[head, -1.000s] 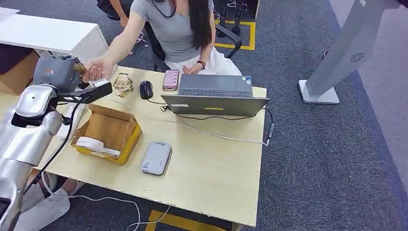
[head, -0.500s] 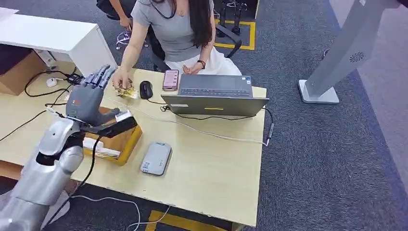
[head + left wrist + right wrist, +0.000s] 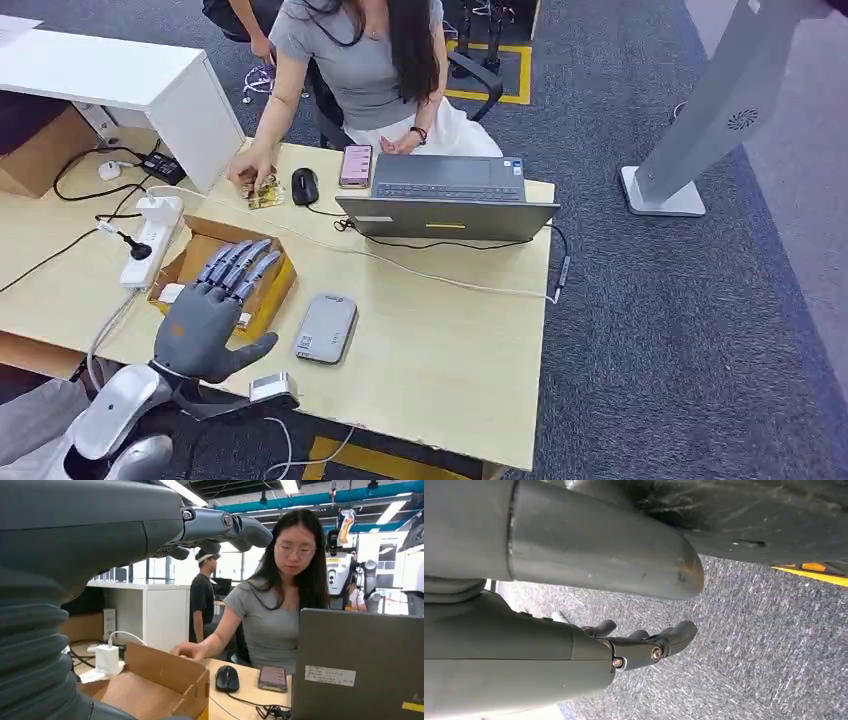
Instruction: Pass the card to the sensor for recognition and then transmit it.
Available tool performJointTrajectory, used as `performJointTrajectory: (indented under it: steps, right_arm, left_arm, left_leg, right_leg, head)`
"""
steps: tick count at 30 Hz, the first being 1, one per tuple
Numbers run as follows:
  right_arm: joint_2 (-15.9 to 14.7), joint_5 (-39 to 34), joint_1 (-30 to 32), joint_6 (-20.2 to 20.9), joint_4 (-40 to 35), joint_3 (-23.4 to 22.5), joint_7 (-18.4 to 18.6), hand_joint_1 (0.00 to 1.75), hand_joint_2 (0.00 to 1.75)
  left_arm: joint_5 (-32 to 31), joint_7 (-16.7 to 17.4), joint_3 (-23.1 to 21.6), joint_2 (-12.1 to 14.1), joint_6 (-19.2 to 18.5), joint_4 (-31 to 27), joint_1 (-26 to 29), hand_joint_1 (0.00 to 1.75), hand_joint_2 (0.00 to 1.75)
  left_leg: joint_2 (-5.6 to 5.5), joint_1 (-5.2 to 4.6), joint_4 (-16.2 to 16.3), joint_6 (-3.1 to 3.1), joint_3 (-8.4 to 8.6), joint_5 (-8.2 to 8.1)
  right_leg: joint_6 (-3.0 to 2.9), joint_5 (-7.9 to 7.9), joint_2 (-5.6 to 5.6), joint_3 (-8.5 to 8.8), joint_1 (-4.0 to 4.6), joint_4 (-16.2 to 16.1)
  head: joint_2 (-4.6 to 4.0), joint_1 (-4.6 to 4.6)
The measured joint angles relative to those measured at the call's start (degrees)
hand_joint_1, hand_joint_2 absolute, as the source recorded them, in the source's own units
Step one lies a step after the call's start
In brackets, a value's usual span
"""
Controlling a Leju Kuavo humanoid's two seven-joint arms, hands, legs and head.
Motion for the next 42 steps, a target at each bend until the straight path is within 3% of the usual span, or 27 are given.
performJointTrajectory:
  steps: [3, 8, 11, 18, 33, 42]
  right_arm:
    - [-0.02, -0.04, 0.0, -0.04, 0.07, 0.0, -0.02, 0.0, 0.0]
    - [-0.07, -0.11, -0.01, -0.59, 0.57, 0.0, -0.07, 0.0, 0.0]
    - [-0.15, -0.13, -0.08, -0.61, 0.59, 0.0, -0.18, 0.0, 0.0]
    - [-0.33, -0.13, -0.16, -0.7, 0.61, -0.02, -0.22, 0.0, 0.0]
    - [-0.37, -0.79, -0.28, -0.61, 0.61, 0.0, 0.0, 0.0, 0.0]
    - [-0.48, -0.81, -0.31, -0.61, 0.61, 0.04, 0.13, 0.0, 0.0]
  left_arm:
    - [-0.37, 1.16, 0.02, 0.52, -2.02, -0.92, 1.18, 0.0, 1.75]
    - [0.9, 5.59, 0.72, 3.43, -11.6, -0.32, 3.96, 0.0, 1.75]
    - [1.29, 6.84, 1.75, 4.87, -14.43, 3.13, 3.32, 0.0, 1.75]
    - [1.01, 7.82, 2.84, 5.18, -15.04, 9.66, 0.97, 0.0, 1.75]
    - [0.63, 9.14, 3.02, 5.16, -15.98, 13.27, -0.46, 0.0, 1.75]
    - [-1.75, 10.14, 4.9, 3.56, -12.04, 17.95, -3.16, 0.0, 1.75]
  left_leg:
    - [0.0, 0.0, 0.0, 0.0, 0.02, 0.01]
    - [-0.04, 0.0, 0.0, 0.0, 0.03, 0.01]
    - [-0.04, 0.01, 0.0, 0.0, 0.03, 0.01]
    - [-0.04, 0.01, 0.01, 0.01, 0.01, 0.02]
    - [-0.04, 0.01, 0.02, 0.01, 0.01, 0.01]
    - [-0.04, 0.0, 0.03, 0.01, 0.02, 0.02]
  right_leg:
    - [0.01, 0.02, 0.01, 0.17, 0.0, 0.01]
    - [0.0, 0.01, -0.04, 0.02, 0.0, 0.0]
    - [0.0, 0.0, -0.03, 0.02, 0.01, 0.01]
    - [0.01, 0.02, -0.02, 0.15, 0.0, 0.01]
    - [0.01, 0.02, -0.02, 0.13, 0.0, 0.01]
    - [0.01, 0.02, -0.02, 0.13, 0.0, 0.0]
  head:
    - [0.0, -0.02]
    - [0.0, -0.02]
    - [0.0, -0.02]
    - [0.0, 0.0]
    - [0.0, -0.02]
    - [0.0, -0.02]
